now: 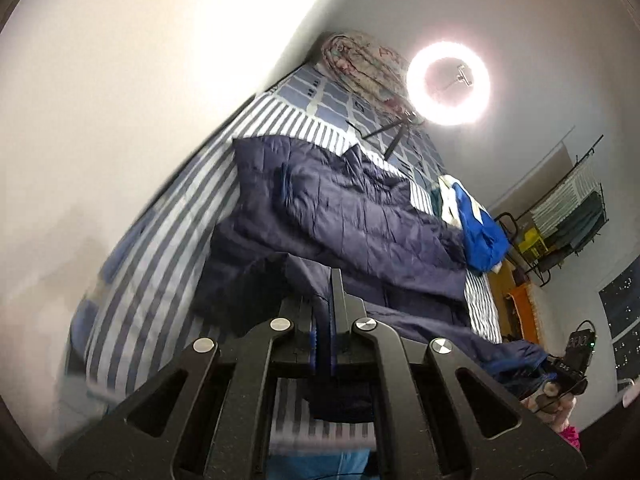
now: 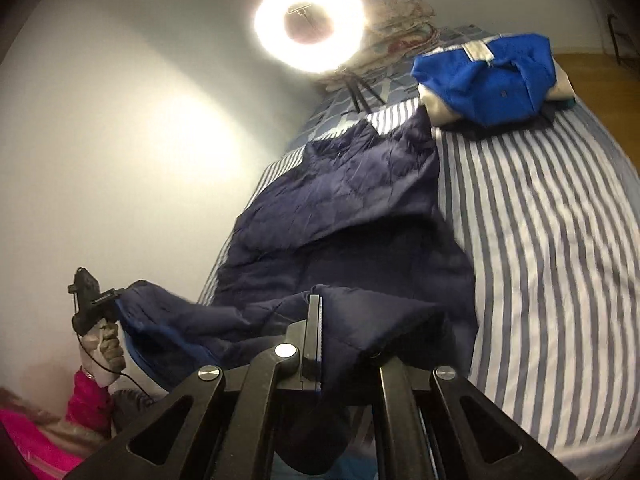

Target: Fold large clothes

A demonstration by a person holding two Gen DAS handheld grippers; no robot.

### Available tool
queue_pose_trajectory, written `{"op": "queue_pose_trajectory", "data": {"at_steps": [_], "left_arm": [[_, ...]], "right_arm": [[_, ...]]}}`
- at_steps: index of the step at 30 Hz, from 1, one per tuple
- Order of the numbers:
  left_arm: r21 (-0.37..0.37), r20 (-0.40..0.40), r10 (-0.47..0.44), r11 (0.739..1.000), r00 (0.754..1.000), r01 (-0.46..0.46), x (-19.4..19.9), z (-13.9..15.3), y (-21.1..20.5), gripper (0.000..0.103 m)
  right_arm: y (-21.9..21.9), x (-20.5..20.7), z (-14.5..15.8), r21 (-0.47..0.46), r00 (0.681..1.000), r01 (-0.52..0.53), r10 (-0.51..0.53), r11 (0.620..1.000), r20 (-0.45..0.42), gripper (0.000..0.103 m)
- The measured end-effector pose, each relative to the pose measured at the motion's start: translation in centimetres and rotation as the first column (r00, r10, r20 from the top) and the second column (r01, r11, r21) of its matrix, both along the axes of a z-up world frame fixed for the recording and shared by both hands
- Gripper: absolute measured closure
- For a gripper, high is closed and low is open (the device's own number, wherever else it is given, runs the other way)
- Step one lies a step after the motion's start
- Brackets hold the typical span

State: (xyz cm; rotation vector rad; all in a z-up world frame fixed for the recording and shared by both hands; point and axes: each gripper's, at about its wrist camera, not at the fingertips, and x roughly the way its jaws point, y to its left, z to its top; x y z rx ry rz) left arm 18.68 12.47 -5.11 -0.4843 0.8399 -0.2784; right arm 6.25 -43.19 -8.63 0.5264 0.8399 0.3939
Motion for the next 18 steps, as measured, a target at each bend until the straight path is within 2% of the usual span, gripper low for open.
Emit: {"op": "queue_pose_trajectory", "data": {"at_steps": [5,8,11,16,18], "left_arm": [[0.024,-0.008,0.002,1.000,1.000,-0.002,6.4,-0.1,-0.9,0.102],[0.078,-0.013,0.003,0.997,1.000,-0.002,10.0,-0.7,-1.9,0.102],[0.116,-0.037,0.008,0.993,0.999,-0.004,13.6,-2.1,-2.6,0.102],[0.117,-0.109,0.038,0.993,0.993,-0.025,18.8,-5.8,-2.9,0.102],[0.145,-0.126,0.039,0.989,0.991,-0.021,20.8,-7.3,-3.3,0.102]], "right_arm": [[-0.4,6.3,1.4,-0.059,0.999,0.027,-0.028,0.998,-0.016,0.102],[-0.5,9.9,0.8,-0.077,0.998,0.044,-0.048,0.996,-0.041,0.102],[-0.5,13.0,-0.2,-0.104,0.995,0.063,-0.070,0.993,-0.065,0.102],[-0.6,17.5,-2.8,-0.143,0.989,0.083,-0.099,0.986,-0.113,0.102],[-0.9,19.5,-4.0,-0.146,0.986,0.089,-0.108,0.985,-0.130,0.102]]}}
